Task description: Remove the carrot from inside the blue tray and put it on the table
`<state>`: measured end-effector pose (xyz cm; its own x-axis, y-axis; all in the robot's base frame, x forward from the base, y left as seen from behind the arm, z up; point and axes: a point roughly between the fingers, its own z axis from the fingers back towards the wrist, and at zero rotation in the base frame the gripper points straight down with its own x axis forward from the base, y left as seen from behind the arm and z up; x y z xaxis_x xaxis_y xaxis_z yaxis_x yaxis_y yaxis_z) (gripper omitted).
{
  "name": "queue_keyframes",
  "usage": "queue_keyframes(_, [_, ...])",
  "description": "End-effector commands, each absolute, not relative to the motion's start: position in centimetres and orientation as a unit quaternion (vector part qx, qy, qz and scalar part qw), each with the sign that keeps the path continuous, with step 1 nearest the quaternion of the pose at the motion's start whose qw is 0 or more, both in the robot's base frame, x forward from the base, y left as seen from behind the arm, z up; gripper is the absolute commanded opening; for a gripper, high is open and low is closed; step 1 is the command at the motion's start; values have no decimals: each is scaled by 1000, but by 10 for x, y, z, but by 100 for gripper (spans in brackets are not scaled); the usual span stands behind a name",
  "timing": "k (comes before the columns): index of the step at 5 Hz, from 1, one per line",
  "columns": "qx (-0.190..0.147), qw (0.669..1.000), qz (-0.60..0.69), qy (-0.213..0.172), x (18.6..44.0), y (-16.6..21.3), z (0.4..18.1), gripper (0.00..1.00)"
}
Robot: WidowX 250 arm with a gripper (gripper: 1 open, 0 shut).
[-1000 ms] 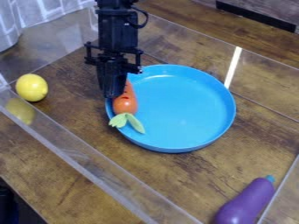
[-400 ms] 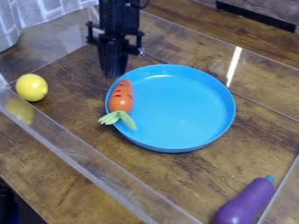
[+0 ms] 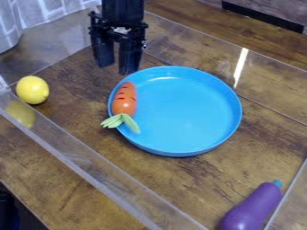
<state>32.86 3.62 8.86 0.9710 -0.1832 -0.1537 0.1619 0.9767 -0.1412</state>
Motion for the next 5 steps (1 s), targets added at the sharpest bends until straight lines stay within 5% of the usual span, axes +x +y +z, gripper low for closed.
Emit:
queue_keyframes(1, [-53,992,-103,46,336,29,104,100])
queue_keyframes(5, [-50,991,-109,56,339,27,67,100])
